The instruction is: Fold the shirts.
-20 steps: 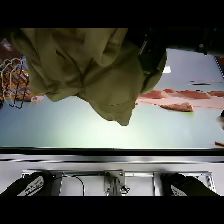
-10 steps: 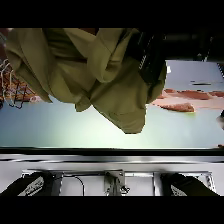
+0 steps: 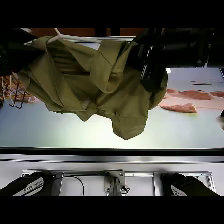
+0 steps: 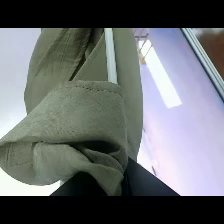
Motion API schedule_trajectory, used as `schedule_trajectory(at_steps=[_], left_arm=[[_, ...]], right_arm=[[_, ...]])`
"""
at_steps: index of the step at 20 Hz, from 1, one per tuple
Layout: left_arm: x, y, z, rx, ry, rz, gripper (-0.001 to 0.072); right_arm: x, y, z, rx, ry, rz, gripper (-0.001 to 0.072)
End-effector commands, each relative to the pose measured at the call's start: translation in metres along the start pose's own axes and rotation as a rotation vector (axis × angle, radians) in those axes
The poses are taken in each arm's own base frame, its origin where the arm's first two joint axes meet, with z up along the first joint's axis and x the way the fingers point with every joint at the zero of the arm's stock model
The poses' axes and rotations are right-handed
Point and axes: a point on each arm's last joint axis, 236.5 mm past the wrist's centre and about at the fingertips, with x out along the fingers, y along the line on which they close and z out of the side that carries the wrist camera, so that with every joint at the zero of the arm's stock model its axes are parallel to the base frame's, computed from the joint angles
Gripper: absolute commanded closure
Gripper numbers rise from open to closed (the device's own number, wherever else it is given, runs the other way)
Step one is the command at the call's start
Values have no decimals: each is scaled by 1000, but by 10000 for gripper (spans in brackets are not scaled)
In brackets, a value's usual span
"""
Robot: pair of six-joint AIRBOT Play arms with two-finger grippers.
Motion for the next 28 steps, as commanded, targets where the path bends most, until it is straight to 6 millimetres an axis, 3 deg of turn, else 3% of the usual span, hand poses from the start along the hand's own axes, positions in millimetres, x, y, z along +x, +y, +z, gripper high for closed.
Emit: schedule_trajectory(at_steps=[1, 2, 5, 8, 10, 11, 12, 13, 18, 19, 20, 28], left_arm=[[18, -14, -6, 72, 13, -87, 242], [25, -21, -5, 90, 8, -113, 270], [40, -39, -1, 156, -5, -174, 652], [39, -37, 2, 174, -14, -161, 651], [37, -36, 3, 175, -14, -153, 652], [36, -35, 3, 175, -14, -151, 652], [36, -35, 3, 175, -15, -148, 652], [36, -33, 4, 175, -19, -142, 653], [37, -27, 8, 195, -33, -115, 655], [37, -27, 8, 209, -34, -114, 655], [37, -27, 8, 212, -34, -113, 655], [38, -17, -5, 242, 24, -77, 656]], right_arm=[[0, 5, 1, 0, -5, 19, 641], [0, 4, 2, -1, -7, 17, 641], [0, 1, -1, -11, 2, 5, 640], [0, -13, -9, -26, 40, -55, 637], [-1, -21, -4, -29, 19, -88, 629], [-1, -25, -1, -30, 7, -105, 592], [-2, -30, 1, -32, -3, -127, 463], [-2, -34, 2, -36, -5, -145, 391], [-6, -50, -12, -67, 59, -214, 366], [-9, -55, -17, -80, 85, -237, 244], [-12, -59, -21, -90, 106, -258, 191], [-48, -67, -21, -117, 163, -372, 191]])
